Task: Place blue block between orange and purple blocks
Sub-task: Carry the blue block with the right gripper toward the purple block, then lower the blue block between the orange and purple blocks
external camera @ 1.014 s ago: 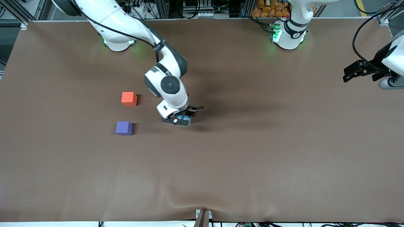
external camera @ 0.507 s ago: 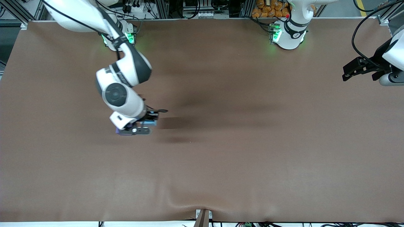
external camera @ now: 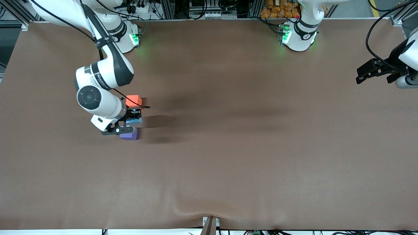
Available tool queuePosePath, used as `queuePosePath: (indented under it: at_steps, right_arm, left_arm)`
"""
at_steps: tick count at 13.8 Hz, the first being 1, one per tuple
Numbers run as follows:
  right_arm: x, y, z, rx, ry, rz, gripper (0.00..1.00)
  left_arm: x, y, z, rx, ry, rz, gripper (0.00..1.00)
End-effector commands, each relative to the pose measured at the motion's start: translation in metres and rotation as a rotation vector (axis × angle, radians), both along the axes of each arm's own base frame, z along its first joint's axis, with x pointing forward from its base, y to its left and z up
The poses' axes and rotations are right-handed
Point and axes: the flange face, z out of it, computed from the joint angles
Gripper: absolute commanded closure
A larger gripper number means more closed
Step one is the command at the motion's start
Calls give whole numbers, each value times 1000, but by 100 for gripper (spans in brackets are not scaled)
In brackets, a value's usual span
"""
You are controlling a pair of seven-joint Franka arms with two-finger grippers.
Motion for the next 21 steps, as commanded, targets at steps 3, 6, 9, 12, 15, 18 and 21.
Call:
queuePosePath:
  at_steps: [3, 6, 9, 12, 15, 18, 21]
  right_arm:
    - [-29, -42, -29, 31, -20, 44, 100]
    - [-36, -45, -45, 43, -55, 40, 100]
    - [-45, -47, -60, 55, -85, 37, 100]
    - [-47, -53, -69, 67, -77, -2, 100]
    - [-47, -55, -74, 110, -59, -77, 100]
    - [-48, -56, -81, 125, -51, -103, 100]
    - [-47, -65, -84, 121, -47, -118, 100]
  left_arm:
    - [-5, 3, 9, -5, 2, -33, 0]
    - [2, 26, -2, -18, 27, -6, 0]
    - [1, 22, 0, -8, 22, -16, 0]
    - [3, 23, -4, -9, 30, -14, 0]
    - [5, 22, -9, -6, 39, -17, 0]
    - [6, 25, -11, -6, 44, -11, 0]
    - [7, 27, -9, -5, 39, -10, 0]
